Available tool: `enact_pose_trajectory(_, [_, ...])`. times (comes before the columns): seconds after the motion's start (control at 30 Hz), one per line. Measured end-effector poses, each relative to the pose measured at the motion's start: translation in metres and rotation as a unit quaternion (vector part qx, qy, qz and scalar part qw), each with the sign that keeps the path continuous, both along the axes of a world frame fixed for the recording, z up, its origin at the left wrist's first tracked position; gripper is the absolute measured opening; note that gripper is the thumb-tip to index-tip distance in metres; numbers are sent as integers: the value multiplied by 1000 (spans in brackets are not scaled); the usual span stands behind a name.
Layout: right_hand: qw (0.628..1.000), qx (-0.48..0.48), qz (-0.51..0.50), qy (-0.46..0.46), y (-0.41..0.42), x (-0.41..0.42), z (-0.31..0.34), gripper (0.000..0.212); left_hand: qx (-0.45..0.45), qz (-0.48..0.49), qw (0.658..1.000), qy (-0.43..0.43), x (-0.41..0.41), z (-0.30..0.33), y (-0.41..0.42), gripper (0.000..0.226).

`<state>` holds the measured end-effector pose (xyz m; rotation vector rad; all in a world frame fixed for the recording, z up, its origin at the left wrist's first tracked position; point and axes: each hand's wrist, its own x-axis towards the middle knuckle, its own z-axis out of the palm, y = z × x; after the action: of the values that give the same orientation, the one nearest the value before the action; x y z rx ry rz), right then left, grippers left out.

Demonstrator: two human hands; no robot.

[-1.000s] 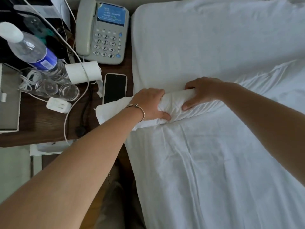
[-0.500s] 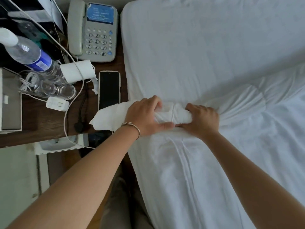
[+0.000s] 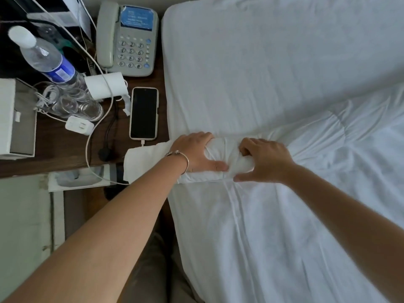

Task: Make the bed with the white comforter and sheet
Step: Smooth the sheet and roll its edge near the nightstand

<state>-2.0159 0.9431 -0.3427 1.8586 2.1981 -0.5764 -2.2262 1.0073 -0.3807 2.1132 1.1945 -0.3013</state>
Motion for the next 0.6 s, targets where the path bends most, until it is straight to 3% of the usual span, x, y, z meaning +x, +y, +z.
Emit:
enact_pose_trajectory(0.1, [992,-113,-17,53,39,17,23,54,59,18,997,-47,-2,-8,-17,86])
enact_pose_trajectory(0.2, [990,-138,25,20,71,23,15,74,111,39,991,-68,-1,-12,-29,86])
enact_pose_trajectory(0.3, [978,-207,-23,-18,63,15,-4,89,130,29,990,-53,0,-12,-33,88])
enact_pose_trajectory(0.4, [982,-176,-42,-52,36,7,-13,100,145,8,988,-48,-1,-11,-41,91])
enact_pose_trajectory(0.6, [987,-44,-90,-130,-28,-13,-11,76,144,-42,988,-37,-4,-9,-60,87])
